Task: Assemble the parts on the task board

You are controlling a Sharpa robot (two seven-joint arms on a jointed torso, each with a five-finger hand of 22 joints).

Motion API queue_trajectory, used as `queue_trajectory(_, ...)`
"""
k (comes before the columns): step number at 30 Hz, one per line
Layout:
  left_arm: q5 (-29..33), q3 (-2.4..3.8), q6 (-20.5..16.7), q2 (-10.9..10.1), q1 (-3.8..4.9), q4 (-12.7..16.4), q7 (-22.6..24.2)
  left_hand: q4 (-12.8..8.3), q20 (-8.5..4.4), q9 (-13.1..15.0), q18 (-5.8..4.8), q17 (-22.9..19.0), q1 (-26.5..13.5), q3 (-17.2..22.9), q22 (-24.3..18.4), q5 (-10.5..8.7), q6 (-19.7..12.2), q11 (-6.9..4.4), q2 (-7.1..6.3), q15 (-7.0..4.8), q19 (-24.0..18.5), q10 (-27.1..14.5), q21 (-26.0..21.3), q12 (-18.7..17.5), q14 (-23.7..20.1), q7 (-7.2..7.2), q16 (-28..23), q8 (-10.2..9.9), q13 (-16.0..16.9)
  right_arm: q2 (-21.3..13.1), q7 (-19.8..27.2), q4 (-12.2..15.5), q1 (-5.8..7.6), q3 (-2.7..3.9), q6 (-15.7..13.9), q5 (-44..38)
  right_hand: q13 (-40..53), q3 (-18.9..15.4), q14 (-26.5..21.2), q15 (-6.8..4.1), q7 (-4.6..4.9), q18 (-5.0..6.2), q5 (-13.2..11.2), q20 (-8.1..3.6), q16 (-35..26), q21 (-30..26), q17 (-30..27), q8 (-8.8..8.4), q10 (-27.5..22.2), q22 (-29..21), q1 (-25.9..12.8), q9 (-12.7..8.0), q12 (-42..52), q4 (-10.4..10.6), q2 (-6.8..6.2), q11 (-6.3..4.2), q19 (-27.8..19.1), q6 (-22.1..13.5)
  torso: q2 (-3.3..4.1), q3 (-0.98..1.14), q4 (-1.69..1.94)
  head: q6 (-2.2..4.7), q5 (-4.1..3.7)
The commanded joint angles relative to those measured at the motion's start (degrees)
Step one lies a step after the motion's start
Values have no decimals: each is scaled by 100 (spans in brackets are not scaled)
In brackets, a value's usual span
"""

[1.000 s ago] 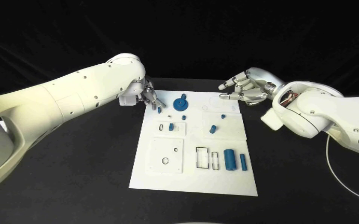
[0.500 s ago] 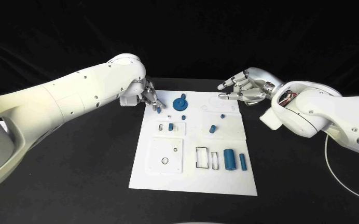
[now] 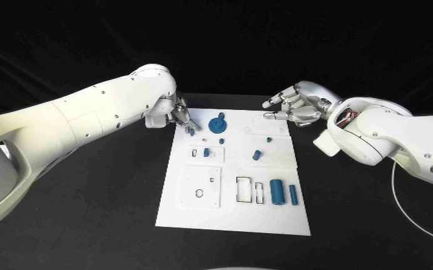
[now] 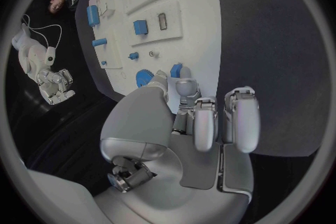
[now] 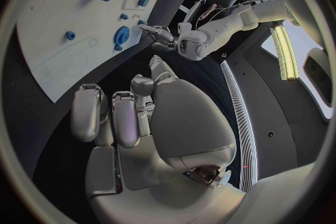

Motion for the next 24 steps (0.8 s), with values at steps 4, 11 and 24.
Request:
queue_trajectory(4,41,0,75,26,-1,-22,46,-367,-13,-56,-43,1506,589,328,986,48,14,-38,197,-32,392,30,33,21,594,-51,17,3,-25,8,26,0,-4,0,87,-10,-7,12,227,-31,0,81,15,-9,-35,-33,-9,-19,-45,-7,-54,-1,-17,26,14,-7,-27,25,0,-2,-1,-22,-11)
queue_trajectory(11,40,-2,-24,26,-6,-26,49,-895,-51,-150,-42,1506,1245,1195,984,77,-100,-49,329,-55,389,-31,23,-79,594,-38,17,-67,-104,3,23,3,-4,0,106,-9,-7,12,227,-31,0,81,15,-9,-35,-33,-9,-19,-45,-7,-54,-1,-17,26,14,-7,-27,25,-2,4,-3,-34,-8)
queue_trajectory(24,264,-9,-218,-123,-24,137,83,-1229,-3,-150,-35,1506,479,3131,973,39,-117,-7,-282,-13,381,63,-14,-93,594,19,17,166,-195,4,18,0,-4,0,151,-6,9,13,228,-32,0,82,20,-10,-42,-42,-13,-18,-29,-16,-52,0,9,22,21,-7,-30,28,-11,5,1,-35,9)
